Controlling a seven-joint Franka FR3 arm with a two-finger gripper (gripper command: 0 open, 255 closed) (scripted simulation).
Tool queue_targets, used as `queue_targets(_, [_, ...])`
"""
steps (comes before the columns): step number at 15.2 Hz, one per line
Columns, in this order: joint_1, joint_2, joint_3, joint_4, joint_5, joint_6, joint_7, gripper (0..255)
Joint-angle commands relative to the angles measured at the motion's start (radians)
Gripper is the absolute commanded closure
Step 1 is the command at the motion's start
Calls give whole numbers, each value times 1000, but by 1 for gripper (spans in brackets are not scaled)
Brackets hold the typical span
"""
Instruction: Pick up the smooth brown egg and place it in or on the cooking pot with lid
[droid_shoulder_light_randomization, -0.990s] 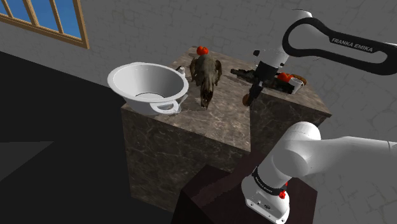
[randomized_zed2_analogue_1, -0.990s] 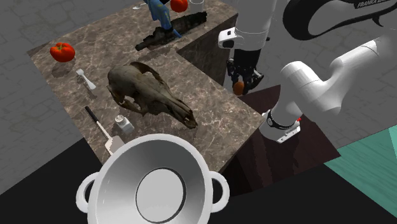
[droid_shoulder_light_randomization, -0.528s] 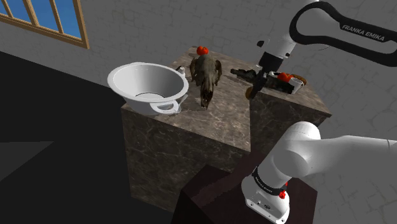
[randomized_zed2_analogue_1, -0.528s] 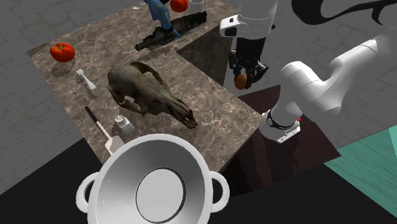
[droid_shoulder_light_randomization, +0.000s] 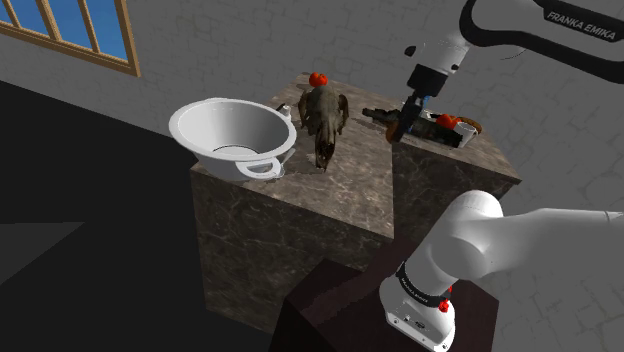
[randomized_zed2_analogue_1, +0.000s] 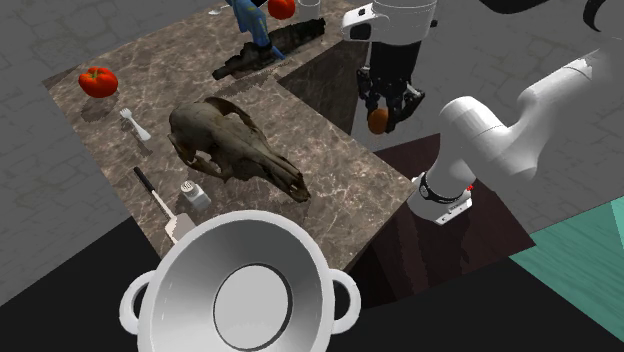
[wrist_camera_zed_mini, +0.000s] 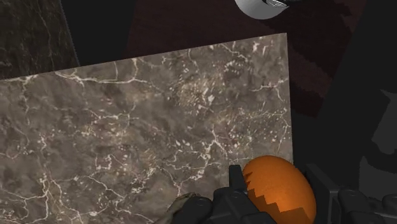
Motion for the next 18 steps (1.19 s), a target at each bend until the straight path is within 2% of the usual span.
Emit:
queue_targets(1, [22, 52, 23, 21, 27, 33, 27, 255])
queue_targets(9, [105, 309, 97, 154, 119, 166, 117, 255])
queue_targets(18, [170, 619, 157, 398, 189, 244, 196, 255])
